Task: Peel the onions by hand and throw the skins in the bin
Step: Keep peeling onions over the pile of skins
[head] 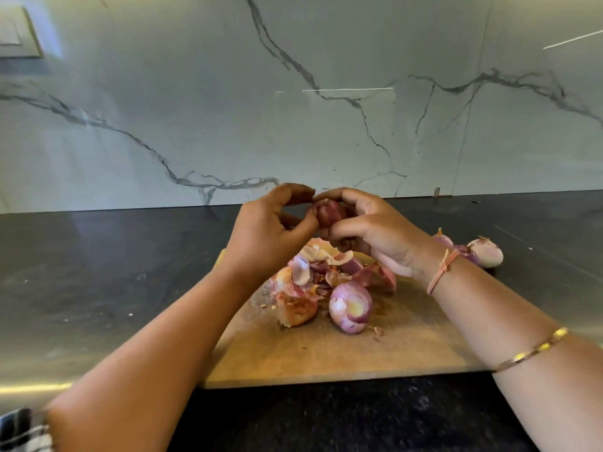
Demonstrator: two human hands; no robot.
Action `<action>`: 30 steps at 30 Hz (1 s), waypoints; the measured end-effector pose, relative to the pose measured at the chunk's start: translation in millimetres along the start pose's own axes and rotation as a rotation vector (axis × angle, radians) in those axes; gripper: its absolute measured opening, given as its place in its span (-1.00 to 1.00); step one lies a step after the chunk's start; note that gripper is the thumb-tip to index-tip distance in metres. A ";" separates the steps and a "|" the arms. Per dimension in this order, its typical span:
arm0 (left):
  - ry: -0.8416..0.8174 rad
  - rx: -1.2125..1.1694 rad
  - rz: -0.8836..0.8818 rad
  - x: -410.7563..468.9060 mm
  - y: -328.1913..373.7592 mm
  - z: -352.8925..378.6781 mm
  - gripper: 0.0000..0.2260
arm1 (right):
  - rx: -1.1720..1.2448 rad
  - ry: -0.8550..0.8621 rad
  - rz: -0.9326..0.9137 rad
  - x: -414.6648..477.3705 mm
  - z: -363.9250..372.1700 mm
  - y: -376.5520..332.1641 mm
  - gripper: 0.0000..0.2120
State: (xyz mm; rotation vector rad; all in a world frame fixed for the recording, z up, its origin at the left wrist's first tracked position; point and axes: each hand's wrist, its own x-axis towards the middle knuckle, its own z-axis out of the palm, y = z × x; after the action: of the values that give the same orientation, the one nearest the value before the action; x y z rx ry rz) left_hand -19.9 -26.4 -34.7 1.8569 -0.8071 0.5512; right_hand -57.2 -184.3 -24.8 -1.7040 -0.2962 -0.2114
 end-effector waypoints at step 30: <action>0.182 -0.004 -0.127 5.7 -7.0 -4.2 -0.94 | 0.172 -0.062 0.041 2.8 -6.7 6.0 -0.65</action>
State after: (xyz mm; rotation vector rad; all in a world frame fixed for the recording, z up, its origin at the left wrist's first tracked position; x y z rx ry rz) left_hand -11.0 -22.2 -33.4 1.8103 -0.5654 0.6264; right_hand -52.5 -191.5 -28.6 -1.5472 -0.3161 -0.0993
